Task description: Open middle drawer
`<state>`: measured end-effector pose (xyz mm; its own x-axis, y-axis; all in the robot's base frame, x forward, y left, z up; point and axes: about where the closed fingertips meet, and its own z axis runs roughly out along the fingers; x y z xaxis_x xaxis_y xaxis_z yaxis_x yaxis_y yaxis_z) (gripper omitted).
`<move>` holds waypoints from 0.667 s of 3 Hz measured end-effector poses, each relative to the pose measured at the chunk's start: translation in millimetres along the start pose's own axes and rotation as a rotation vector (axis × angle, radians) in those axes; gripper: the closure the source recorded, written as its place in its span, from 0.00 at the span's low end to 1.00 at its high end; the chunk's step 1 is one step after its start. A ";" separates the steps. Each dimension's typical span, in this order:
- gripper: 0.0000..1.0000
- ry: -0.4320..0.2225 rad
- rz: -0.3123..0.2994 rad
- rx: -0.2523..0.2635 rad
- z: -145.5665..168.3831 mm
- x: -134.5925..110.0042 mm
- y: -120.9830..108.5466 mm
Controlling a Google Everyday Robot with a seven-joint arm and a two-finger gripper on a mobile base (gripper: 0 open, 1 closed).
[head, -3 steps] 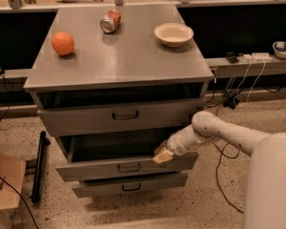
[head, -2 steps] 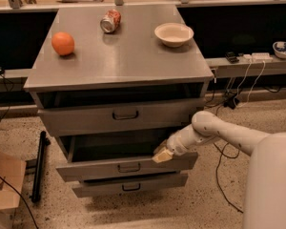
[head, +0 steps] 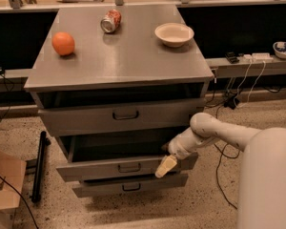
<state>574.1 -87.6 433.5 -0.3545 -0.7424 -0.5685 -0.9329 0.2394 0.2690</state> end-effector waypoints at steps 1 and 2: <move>0.19 0.051 0.012 -0.014 8.0 13.5 3.6; 0.41 0.126 0.011 -0.031 9.6 22.3 10.8</move>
Offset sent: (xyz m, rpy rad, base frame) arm -0.0503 -0.0096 -0.0411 -0.3782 0.1606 0.2137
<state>555.5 -95.6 416.3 -0.3521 -0.8132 -0.4635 -0.9259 0.2299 0.2999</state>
